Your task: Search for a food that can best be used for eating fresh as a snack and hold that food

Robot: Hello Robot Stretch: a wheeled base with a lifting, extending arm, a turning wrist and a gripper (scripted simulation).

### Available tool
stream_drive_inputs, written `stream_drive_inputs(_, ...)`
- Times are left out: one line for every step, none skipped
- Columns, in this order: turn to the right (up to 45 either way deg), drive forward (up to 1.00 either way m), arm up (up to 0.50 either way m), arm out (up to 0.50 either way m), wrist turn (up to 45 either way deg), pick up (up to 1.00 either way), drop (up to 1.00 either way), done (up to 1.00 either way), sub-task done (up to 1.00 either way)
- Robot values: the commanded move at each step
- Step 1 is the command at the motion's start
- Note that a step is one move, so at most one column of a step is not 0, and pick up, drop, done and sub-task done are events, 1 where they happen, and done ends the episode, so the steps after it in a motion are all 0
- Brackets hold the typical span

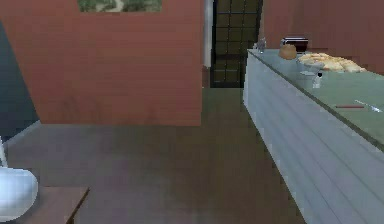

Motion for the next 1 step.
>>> stream_drive_inputs(-6.0,0.00,0.00,0.00,0.0,0.00,0.00,0.00,0.00)
